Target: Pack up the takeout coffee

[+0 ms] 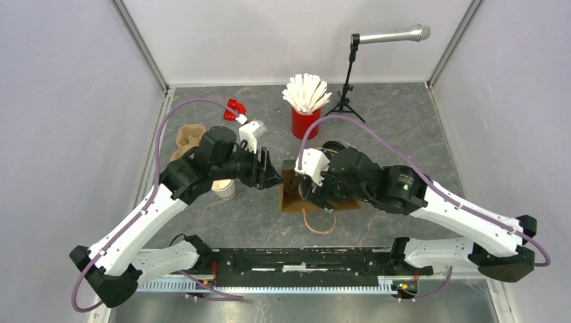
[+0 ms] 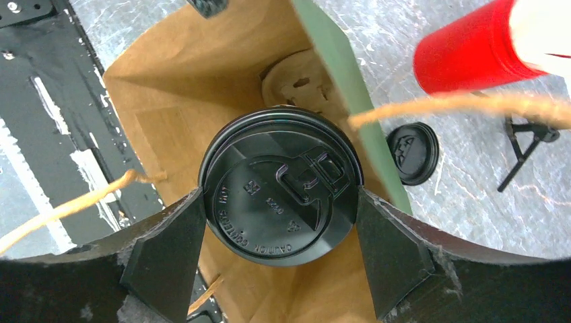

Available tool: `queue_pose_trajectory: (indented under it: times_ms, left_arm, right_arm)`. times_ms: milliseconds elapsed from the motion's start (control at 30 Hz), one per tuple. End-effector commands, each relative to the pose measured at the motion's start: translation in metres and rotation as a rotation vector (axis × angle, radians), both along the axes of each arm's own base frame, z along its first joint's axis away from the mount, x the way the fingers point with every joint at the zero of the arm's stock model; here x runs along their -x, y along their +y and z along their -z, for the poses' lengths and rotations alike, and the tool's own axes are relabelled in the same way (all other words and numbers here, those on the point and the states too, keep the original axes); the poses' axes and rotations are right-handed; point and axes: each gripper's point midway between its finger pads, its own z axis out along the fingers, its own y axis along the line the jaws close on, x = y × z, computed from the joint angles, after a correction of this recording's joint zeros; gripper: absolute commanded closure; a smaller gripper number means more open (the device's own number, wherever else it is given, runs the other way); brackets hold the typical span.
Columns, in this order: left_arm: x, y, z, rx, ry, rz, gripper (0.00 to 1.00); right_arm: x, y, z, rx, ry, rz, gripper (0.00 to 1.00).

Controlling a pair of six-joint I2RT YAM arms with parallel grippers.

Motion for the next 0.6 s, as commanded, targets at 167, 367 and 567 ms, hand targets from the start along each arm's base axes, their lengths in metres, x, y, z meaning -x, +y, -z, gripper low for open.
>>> queue_pose_trajectory:
  times_ms: [167,367,567]
  left_arm:
    - [0.027,-0.014,0.006,0.022,0.097,-0.026,0.36]
    - [0.028,-0.011,0.014,-0.017,0.085,-0.117,0.34]
    - [0.024,0.006,0.014,-0.044,0.049,-0.186,0.28]
  right_arm:
    - [0.007,0.03,-0.006,-0.064,-0.038,-0.019,0.18]
    - [0.0,0.03,-0.008,-0.072,-0.088,0.018,0.18]
    - [-0.001,0.026,0.001,-0.079,-0.11,0.014,0.18]
